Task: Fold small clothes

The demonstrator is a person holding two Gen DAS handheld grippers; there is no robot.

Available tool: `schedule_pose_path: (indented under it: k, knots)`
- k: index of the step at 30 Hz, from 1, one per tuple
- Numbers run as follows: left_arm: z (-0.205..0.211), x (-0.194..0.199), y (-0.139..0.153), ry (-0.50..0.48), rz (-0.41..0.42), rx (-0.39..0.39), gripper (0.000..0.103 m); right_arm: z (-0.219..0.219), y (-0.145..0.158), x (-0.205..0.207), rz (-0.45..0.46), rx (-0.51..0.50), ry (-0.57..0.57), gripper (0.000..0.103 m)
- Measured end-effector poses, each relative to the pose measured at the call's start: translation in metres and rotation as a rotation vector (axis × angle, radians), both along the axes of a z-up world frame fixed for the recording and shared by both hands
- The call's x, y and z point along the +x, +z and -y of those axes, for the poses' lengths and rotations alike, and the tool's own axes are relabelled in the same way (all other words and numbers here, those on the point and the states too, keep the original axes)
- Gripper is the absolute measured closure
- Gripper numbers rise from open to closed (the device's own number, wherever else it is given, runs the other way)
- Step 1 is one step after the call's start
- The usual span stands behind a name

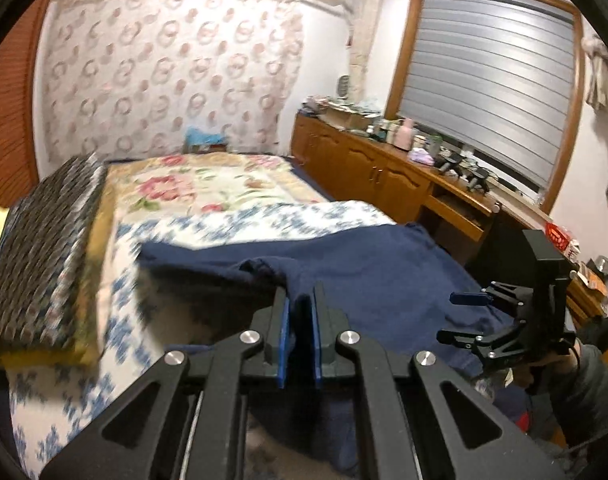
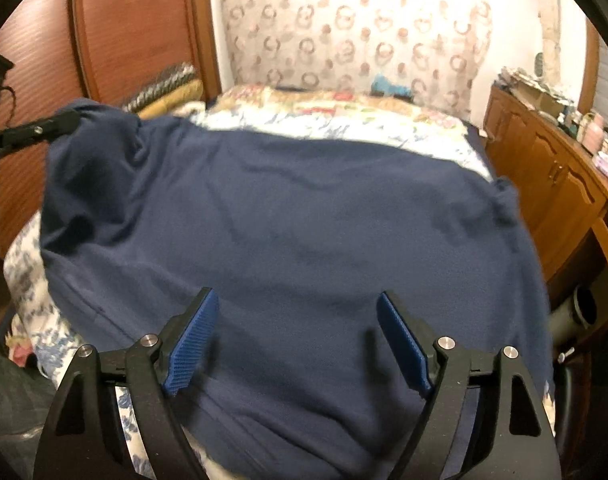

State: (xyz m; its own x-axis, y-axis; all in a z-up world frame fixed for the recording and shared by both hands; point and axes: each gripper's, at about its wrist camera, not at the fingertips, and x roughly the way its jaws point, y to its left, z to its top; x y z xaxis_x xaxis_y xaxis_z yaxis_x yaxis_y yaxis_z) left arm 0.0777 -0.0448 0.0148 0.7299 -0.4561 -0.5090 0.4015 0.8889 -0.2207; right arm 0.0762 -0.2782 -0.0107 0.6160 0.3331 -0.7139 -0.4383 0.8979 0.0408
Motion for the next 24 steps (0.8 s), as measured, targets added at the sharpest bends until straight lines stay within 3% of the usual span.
schedule_pose_path:
  k: [7,19,22,24]
  knots:
    - [0.057,0.018,0.039,-0.132,0.053,0.013,0.098,0.036,0.033,-0.013,0.083,0.019,-0.077,0.020]
    - [0.155,0.029,0.073,-0.339,0.037,0.023,0.097,0.094,0.058,-0.031,0.144,0.048,-0.198,0.020]
    - [0.167,0.033,0.066,-0.369,0.004,0.042,0.091,0.100,0.057,-0.034,0.139,0.053,-0.210,0.020]
    - [0.167,0.034,0.060,-0.385,-0.011,0.043,0.073,0.102,0.054,-0.035,0.131,0.054,-0.212,0.020]
